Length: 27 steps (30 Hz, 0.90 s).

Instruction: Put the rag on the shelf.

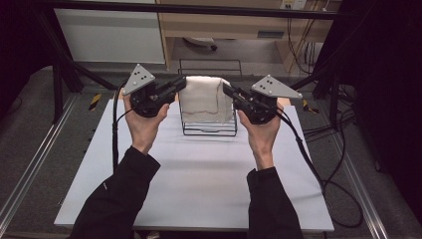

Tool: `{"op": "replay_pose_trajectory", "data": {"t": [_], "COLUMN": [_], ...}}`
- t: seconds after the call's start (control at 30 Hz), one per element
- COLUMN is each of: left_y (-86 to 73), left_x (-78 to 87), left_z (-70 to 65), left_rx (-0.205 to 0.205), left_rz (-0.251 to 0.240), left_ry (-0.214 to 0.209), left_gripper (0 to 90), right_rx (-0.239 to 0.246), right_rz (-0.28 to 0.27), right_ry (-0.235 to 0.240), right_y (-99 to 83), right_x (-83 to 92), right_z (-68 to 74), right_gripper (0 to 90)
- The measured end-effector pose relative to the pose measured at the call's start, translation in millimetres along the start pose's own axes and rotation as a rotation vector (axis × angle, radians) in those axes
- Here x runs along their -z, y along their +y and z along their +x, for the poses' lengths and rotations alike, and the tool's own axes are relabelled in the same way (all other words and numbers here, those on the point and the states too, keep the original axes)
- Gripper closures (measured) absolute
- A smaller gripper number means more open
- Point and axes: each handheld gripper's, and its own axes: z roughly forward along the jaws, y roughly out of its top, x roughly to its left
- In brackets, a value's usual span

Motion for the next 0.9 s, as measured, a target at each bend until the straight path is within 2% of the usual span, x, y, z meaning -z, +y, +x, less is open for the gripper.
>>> {"op": "replay_pose_trajectory", "data": {"t": [0.9], "left_y": [42.4], "left_x": [-22.0], "left_z": [12.9], "left_rx": [0.001], "left_rz": [-0.055], "left_ry": [0.034], "left_gripper": [83.4], "right_rx": [0.015], "right_rz": [-0.046], "right_ry": [-0.062], "right_y": [42.0], "right_x": [-16.2], "right_z": [-15.6], "right_gripper": [83.7]}}
